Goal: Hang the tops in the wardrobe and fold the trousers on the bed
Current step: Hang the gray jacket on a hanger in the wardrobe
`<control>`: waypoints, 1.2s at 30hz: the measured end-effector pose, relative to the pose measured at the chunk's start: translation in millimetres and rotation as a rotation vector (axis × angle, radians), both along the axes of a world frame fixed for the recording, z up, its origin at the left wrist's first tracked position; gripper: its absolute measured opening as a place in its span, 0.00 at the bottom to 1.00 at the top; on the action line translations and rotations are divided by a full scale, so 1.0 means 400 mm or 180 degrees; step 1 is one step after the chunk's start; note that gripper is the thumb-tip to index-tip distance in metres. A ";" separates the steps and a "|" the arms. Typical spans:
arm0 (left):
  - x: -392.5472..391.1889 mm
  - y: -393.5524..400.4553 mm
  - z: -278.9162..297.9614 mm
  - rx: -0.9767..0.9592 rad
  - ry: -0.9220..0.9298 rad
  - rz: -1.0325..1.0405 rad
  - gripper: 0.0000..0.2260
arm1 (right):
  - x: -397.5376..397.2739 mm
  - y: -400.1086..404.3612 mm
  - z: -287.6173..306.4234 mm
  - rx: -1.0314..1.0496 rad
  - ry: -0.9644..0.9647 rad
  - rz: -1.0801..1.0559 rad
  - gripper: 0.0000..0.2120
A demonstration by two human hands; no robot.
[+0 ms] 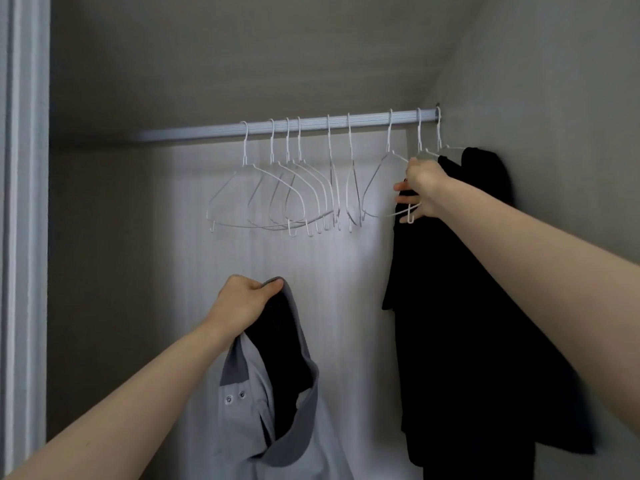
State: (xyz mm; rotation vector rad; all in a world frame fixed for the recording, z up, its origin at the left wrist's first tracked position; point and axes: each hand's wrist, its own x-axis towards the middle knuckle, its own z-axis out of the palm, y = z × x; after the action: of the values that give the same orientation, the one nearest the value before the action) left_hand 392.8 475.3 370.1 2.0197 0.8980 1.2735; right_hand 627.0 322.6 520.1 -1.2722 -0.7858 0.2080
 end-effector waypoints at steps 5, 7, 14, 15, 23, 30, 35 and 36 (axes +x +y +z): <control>0.010 -0.023 -0.013 0.0071 0.0109 0.0064 0.20 | -0.019 -0.044 0.013 0.0385 -0.0063 -0.0013 0.15; 0.016 -0.037 -0.021 0.0078 0.0168 0.0064 0.20 | -0.035 -0.068 0.012 0.0441 -0.0217 -0.0146 0.14; 0.037 -0.108 -0.043 0.0317 0.0439 0.0351 0.23 | -0.113 -0.213 -0.113 0.0393 -0.0464 -0.0263 0.09; 0.038 -0.122 -0.048 0.0333 0.0512 0.0408 0.23 | -0.120 -0.242 -0.147 0.0356 -0.0437 -0.0237 0.09; 0.045 -0.203 -0.144 0.0180 0.0992 0.0551 0.25 | -0.157 -0.451 -0.398 -0.0225 -0.0019 0.0172 0.15; 0.025 -0.241 -0.298 -0.0480 0.1101 0.0825 0.23 | -0.153 -0.664 -0.510 -0.0645 0.0524 0.1120 0.15; -0.005 -0.281 -0.377 -0.0782 0.1161 0.1036 0.24 | -0.147 -0.752 -0.540 -0.0899 0.0651 0.1637 0.15; -0.013 -0.288 -0.385 -0.0817 0.1137 0.1066 0.24 | -0.150 -0.761 -0.547 -0.0967 0.0633 0.1702 0.15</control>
State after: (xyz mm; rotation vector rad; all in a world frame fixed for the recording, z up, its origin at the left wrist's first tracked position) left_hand 387.6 360.0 216.0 1.9739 1.5375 0.9080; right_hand 566.9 18.1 301.2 -1.2751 -0.9325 0.8999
